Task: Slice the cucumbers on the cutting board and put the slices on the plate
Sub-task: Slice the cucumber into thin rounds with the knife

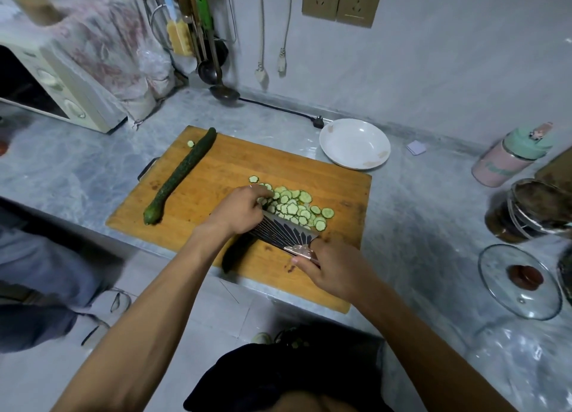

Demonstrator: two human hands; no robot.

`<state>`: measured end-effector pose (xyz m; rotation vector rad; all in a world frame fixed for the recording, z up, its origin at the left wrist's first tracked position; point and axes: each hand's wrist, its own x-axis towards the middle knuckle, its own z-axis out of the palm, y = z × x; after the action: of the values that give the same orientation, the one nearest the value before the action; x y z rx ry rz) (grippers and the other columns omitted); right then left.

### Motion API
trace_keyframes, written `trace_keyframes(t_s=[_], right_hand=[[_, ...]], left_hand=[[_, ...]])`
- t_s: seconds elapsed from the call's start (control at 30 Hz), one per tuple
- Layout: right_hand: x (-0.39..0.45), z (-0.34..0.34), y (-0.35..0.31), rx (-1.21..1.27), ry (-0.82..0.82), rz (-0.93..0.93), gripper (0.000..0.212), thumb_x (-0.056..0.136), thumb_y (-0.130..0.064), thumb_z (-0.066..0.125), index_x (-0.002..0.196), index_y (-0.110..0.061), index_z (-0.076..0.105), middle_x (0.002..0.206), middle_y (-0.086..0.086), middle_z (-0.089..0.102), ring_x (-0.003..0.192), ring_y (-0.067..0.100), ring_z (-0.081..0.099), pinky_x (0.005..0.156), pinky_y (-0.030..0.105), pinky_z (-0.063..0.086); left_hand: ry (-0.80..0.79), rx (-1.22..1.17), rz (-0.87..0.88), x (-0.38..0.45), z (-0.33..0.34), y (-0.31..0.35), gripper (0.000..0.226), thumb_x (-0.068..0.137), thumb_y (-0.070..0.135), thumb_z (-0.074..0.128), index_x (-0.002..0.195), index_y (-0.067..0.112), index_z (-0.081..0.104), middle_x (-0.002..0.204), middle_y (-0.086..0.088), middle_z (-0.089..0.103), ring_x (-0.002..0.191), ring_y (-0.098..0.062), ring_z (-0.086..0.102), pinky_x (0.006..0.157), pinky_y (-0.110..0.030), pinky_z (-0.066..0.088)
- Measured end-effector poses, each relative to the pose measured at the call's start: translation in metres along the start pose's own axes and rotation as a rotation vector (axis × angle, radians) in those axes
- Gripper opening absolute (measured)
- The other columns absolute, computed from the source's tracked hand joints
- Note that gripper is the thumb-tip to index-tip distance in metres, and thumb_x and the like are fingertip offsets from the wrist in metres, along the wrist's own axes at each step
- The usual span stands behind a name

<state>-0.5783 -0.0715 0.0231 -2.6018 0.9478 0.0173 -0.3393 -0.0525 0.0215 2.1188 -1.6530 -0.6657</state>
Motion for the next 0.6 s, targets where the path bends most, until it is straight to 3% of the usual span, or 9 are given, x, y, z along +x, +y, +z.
trace_keyframes(t_s=[0.13,0.23,0.33,0.43,0.5,0.6], right_hand=[[-0.006,0.004,0.002,0.342,-0.043,0.153,0.048,0.099,-0.052,0.045,0.074,-0.012,0.054,0.063,0.0,0.053,0.053,0.014,0.048,0.053,0.031,0.036],[-0.009,0.003,-0.002,0.544,-0.044,0.238,0.056,0.1,-0.054,0.04,0.07,-0.009,0.053,0.059,0.004,0.047,0.049,0.014,0.042,0.054,0.029,0.034],[-0.009,0.003,-0.007,0.697,-0.057,0.329,0.057,0.101,-0.055,0.037,0.079,-0.007,0.058,0.055,0.001,0.048,0.04,0.011,0.043,0.049,0.027,0.038],[-0.009,0.002,-0.015,0.709,-0.067,0.328,0.054,0.102,-0.053,0.034,0.08,-0.01,0.056,0.057,0.005,0.048,0.041,0.015,0.043,0.048,0.028,0.039],[-0.009,0.003,-0.019,0.682,-0.076,0.314,0.059,0.102,-0.054,0.033,0.08,-0.004,0.057,0.062,0.01,0.049,0.047,0.019,0.045,0.052,0.03,0.038],[-0.012,0.007,-0.024,0.603,-0.081,0.298,0.069,0.101,-0.056,0.032,0.085,0.006,0.059,0.066,0.014,0.052,0.054,0.028,0.049,0.057,0.032,0.038]], left_hand=[[0.406,-0.248,0.091,-0.033,-0.004,0.009,0.042,0.081,-0.003,0.049,0.113,0.014,0.072,0.116,0.001,0.067,0.11,-0.008,0.056,0.093,-0.007,0.037],[0.574,-0.356,0.06,-0.061,0.01,0.006,0.036,0.08,0.002,0.048,0.1,0.016,0.075,0.102,0.009,0.068,0.098,0.005,0.056,0.085,-0.006,0.04],[0.62,-0.316,-0.03,-0.076,0.038,-0.015,0.029,0.084,0.003,0.054,0.098,0.017,0.075,0.1,0.006,0.069,0.093,0.003,0.055,0.085,-0.018,0.046],[0.513,-0.165,-0.114,-0.077,0.071,-0.037,0.022,0.088,0.014,0.068,0.11,0.015,0.071,0.111,-0.002,0.066,0.102,-0.013,0.055,0.087,-0.032,0.05],[0.457,-0.131,-0.172,-0.076,0.087,-0.045,0.032,0.087,0.024,0.072,0.118,0.016,0.067,0.116,-0.005,0.062,0.104,-0.021,0.057,0.085,-0.032,0.05],[0.534,-0.175,-0.116,-0.078,0.1,-0.05,0.031,0.089,0.018,0.071,0.119,0.013,0.068,0.112,-0.006,0.066,0.101,-0.024,0.062,0.082,-0.028,0.049]])
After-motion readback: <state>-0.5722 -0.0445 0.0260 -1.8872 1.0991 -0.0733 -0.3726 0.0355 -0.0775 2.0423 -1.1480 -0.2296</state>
